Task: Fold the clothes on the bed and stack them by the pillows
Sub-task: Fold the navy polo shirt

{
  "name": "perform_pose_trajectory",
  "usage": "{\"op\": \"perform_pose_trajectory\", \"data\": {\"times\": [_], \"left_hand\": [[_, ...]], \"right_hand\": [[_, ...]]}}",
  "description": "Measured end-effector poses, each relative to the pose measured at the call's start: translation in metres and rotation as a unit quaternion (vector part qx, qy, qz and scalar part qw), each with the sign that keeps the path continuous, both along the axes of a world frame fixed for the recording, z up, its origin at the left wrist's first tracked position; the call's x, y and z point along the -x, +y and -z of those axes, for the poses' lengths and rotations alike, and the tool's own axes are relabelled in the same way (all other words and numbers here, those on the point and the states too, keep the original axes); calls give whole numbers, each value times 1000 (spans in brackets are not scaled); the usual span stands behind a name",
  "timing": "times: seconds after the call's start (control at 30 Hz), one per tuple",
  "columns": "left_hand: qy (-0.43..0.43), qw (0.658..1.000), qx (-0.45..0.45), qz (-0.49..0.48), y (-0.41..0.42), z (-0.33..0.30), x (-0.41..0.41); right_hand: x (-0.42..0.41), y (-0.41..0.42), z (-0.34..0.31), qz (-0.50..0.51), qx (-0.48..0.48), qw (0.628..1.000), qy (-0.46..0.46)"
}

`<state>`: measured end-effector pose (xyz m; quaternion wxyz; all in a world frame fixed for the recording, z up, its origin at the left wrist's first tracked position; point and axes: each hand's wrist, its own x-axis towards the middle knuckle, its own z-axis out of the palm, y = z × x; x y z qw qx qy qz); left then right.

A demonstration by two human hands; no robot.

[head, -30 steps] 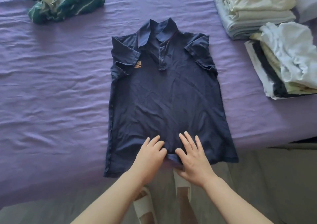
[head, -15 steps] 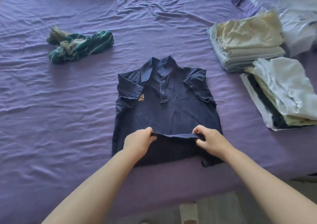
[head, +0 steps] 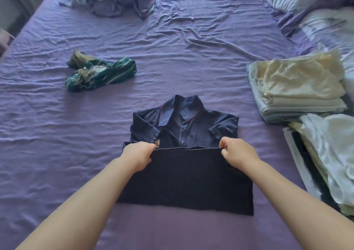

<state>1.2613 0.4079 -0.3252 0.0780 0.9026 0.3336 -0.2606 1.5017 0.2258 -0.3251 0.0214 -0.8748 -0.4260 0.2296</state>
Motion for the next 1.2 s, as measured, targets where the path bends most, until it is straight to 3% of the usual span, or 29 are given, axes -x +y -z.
{"op": "perform_pose_trajectory", "data": {"times": [0.3,0.47,0.63,0.7,0.8,0.9,1.0,1.2], "left_hand": [[-70,989,-128,-14,72,-3,-45],[-74,982,-173,16,106,13,-78],[-71,980,-187,-13,138,28,-104],[-80,979,-185,-21,141,37,-109],[-95,979,-175,-49,139,50,-110],[-173,969,-168,-57,120,55,-111],[-267,952,-147,9,76,64,-105],[-186,981,-59,-9,30,94,-91]], "right_hand": [[-33,56,-7,-30,-46,994,-91],[-54,82,-4,-37,-11,983,-180],[-66,115,6,-65,26,969,-235],[-63,126,11,-63,10,963,-262],[-62,133,23,-46,-126,941,-310],[-55,125,45,-37,-161,942,-293],[-30,103,67,-81,-139,956,-246],[-11,78,92,-107,-36,978,-178]]}}
